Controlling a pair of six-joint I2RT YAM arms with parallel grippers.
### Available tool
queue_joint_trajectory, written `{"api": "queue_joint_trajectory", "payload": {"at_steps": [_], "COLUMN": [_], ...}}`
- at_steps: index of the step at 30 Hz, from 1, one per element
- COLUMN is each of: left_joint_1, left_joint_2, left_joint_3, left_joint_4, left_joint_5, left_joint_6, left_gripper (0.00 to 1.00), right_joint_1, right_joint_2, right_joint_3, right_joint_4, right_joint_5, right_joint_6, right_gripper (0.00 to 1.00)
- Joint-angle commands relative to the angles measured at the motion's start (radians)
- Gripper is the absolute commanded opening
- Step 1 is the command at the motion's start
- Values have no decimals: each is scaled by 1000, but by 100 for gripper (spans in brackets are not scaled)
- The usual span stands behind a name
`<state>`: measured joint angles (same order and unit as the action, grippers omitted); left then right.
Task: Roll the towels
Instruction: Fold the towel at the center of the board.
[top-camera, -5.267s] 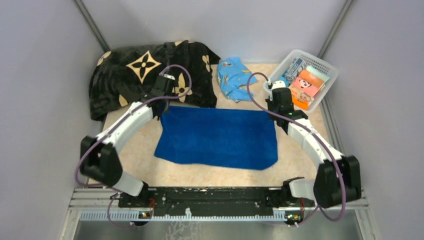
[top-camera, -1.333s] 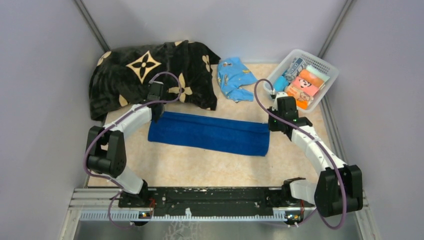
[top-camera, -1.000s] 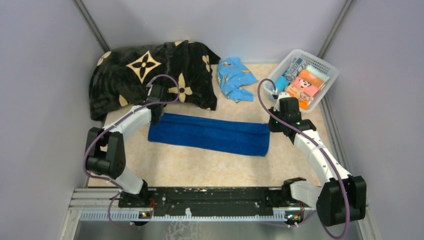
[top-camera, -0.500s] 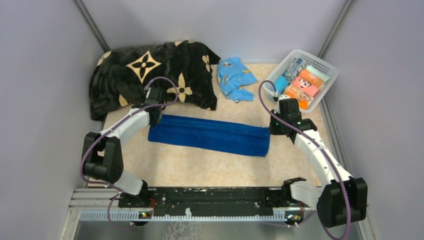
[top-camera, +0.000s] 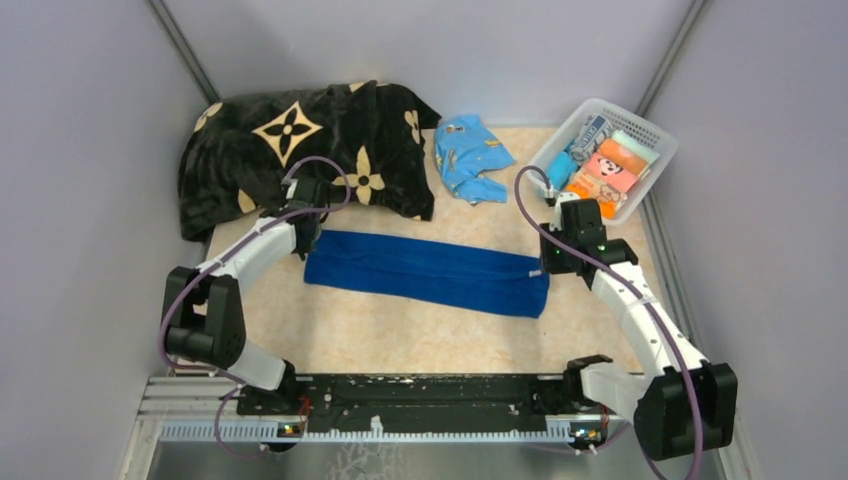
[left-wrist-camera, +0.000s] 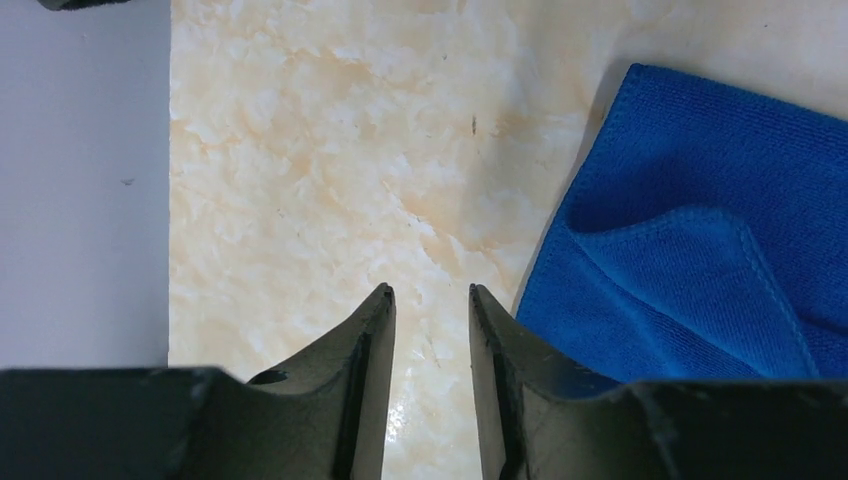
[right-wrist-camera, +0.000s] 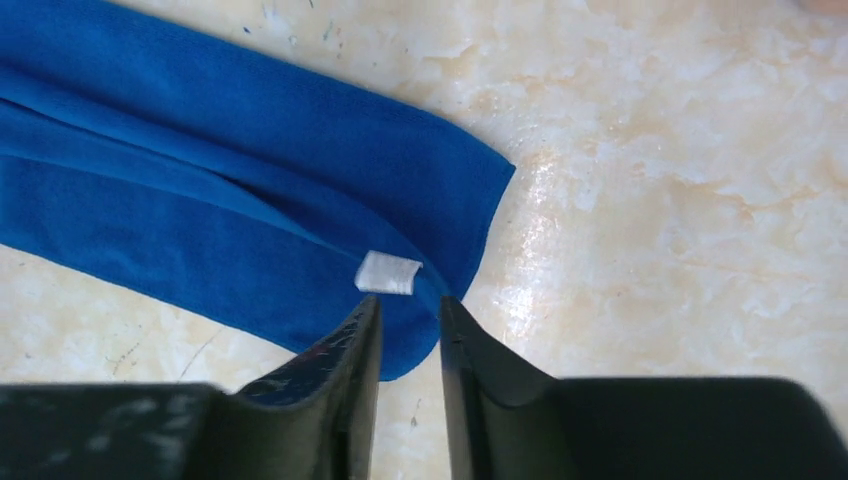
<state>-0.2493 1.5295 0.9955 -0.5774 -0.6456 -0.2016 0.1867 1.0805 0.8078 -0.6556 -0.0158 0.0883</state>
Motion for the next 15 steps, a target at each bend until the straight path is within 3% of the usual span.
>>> {"api": "queue_joint_trajectory", "payload": {"at_steps": [1,8,12,15], "left_joint_1": [7,16,30,49], "left_joint_2": [-72,-225,-303,-327], "left_joint_3": [-4,-11,-48,-96], "left_joint_4": [-14,-20,-30,-8], "left_joint_5": [-12,90,222,376], "left_joint_6": [-35,-113,-217,-288], "left_gripper": [41,64,81,84], "right_joint_1": [16,17,17,17], "right_joint_2": [-80,-143,-142,-110], "right_joint_3": [61,138,116,52], "right_joint_4": [-4,-47,-7,83], "right_joint_5": [-37,-61,-8,-37], "right_joint_6": [-44,-10,70,146], "right_gripper": [33,53,61,63]}}
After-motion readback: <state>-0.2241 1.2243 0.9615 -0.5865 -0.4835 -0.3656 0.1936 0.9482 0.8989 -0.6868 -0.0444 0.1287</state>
